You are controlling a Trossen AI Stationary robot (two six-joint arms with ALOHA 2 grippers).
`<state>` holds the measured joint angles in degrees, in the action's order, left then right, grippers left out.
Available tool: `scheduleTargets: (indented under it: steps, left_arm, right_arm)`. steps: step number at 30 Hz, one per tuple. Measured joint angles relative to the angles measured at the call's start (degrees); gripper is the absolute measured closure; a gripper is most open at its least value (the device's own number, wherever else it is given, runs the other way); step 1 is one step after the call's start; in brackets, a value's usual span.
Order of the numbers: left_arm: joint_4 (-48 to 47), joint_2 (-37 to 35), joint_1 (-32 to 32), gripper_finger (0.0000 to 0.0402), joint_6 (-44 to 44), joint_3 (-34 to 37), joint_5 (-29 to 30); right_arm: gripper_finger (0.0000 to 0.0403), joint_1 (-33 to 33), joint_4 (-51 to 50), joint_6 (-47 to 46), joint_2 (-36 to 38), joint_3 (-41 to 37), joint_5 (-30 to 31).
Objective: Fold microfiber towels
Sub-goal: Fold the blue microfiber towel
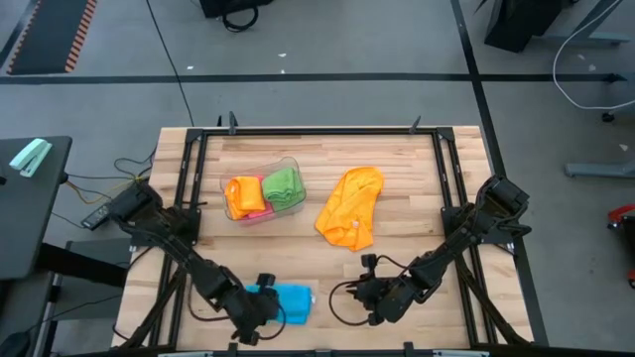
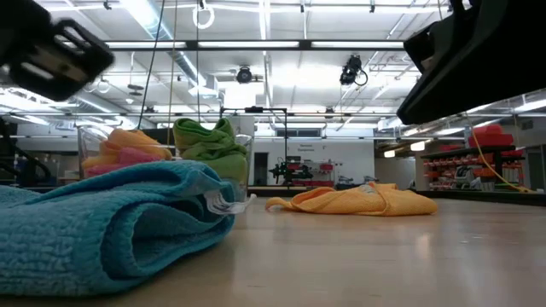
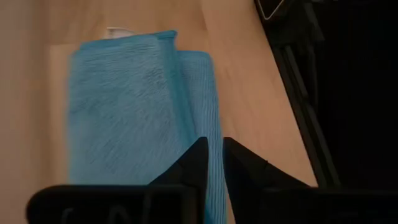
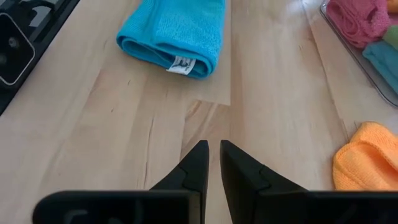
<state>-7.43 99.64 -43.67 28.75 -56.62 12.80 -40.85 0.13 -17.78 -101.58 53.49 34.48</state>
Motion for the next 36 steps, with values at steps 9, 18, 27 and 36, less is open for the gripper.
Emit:
scheduleTargets:
  steps: [9, 18, 27, 36]
  left_arm:
    - [3.0, 9.9, 2.7, 0.0328, -4.4, -7.4, -10.5]
    - [-14.9, 19.5, 4.2, 0.0347, -11.0, -22.1, -2.4]
    - [-15.6, 20.4, 11.0, 0.0353, -14.2, -22.2, 14.0]
    - [-14.3, 19.6, 16.7, 0.0374, -19.7, -21.1, 18.2]
  right_arm:
    - [0.0354, 0.5, 0.1, 0.9, 0.0, 0.0, 0.0]
    - [0.0354, 0.6, 0.1, 0.5, 0.0, 0.0, 0.0]
    - [0.0354, 0.6, 0.8, 0.9, 0.0, 0.0, 0.0]
    - [0.0354, 0.6, 1.4, 1.4, 0.0, 0.0, 0.0]
